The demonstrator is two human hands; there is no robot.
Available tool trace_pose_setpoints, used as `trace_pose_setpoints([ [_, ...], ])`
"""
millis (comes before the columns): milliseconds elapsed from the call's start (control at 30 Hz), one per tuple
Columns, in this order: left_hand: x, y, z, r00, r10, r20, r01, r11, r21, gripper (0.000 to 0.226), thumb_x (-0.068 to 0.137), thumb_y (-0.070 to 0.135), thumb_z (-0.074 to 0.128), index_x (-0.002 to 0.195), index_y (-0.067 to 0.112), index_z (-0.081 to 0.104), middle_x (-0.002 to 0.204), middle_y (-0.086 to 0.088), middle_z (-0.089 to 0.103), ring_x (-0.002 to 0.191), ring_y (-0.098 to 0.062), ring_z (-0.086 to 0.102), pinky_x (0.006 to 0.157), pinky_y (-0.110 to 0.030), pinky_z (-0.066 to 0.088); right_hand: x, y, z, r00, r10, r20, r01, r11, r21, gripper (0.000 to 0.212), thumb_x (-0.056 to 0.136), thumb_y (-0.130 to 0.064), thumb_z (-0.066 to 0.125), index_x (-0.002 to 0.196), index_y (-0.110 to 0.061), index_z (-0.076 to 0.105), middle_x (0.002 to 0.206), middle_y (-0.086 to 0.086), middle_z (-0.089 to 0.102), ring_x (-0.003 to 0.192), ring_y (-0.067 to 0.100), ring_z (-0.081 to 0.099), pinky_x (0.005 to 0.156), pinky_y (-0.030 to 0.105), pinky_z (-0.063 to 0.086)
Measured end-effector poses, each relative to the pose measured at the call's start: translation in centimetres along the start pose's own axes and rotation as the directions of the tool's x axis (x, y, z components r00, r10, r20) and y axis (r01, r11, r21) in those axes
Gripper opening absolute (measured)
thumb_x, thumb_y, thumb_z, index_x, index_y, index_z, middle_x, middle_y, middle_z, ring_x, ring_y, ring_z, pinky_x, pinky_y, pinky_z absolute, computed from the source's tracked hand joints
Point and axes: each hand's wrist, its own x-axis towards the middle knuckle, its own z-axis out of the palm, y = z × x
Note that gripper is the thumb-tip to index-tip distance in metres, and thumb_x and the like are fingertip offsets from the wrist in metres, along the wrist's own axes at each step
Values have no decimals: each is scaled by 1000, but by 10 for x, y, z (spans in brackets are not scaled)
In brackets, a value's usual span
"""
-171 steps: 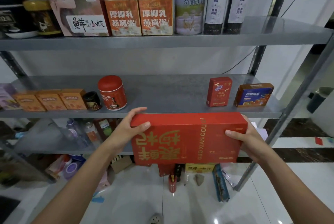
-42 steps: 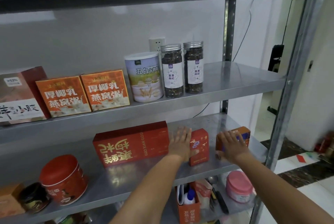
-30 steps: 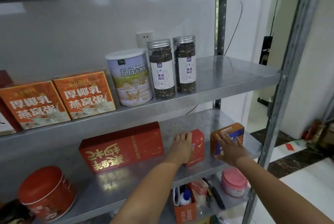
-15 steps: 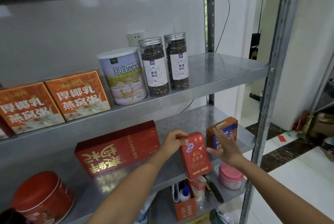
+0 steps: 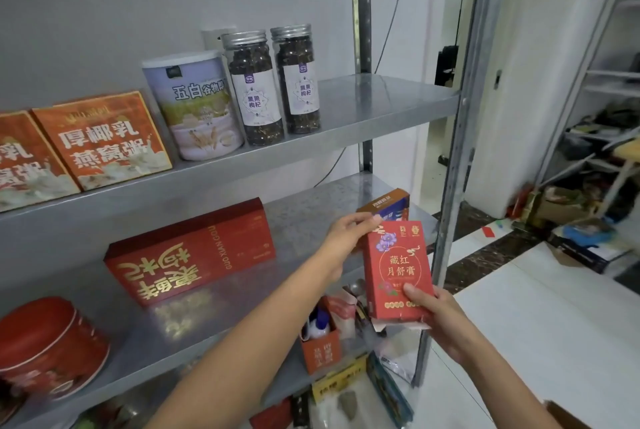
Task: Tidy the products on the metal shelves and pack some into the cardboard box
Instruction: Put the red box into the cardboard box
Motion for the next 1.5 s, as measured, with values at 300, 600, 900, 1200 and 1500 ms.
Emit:
trace_pose_setpoints([
  [300, -31, -25, 47, 992, -118, 33, 120, 990, -79, 39, 90, 38, 67, 113, 6, 62, 101, -11, 74, 79, -19, 69, 75, -30, 55, -62, -10, -13, 989, 119, -88, -112, 991, 80, 53, 70, -30, 73, 116, -5, 61, 99, 15, 74, 82, 24, 73, 64, 32, 58],
  [600, -48, -32, 61, 965, -261, -22, 248, 939, -237, 35, 92, 34, 66, 113, 8, 59, 84, -6, 70, 73, -18, 66, 67, -30, 54, -105, -6, -26, 997, 13, 81, -20, 996, 86, 100, 42, -33, 97, 128, -8, 52, 119, 14, 68, 112, 29, 64, 83, 30, 57],
  [900, -60, -44, 61, 884, -467, -2, 432, 820, -375, 25, 94, 32, 64, 88, 9, 56, 82, -8, 66, 75, -20, 64, 62, -33, 52, -124, -9, -26, 996, 14, 87, -33, 977, 212, 53, 73, 19, 58, 121, -3, 58, 112, 20, 69, 103, 34, 68, 75, 34, 60],
  [1200, -67, -61, 58, 920, -348, -182, 348, 937, -33, 17, 101, 30, 52, 107, 14, 53, 105, -6, 57, 82, -16, 59, 72, -33, 53, -127, -1, -18, 995, 102, -10, -97, 969, 229, 37, 84, 26, 45, 113, 9, 58, 103, 20, 71, 90, 29, 72, 66, 26, 60],
  [1500, -113, -63, 36, 905, 290, 313, -423, 696, 580, 36, 88, 40, 68, 120, 25, 67, 123, 10, 61, 117, -6, 51, 101, -25, 40, -119, 1, -5, 980, 162, -116, -132, 964, 231, 38, 84, 27, 42, 107, 5, 62, 93, 17, 73, 80, 24, 73, 69, 28, 61],
])
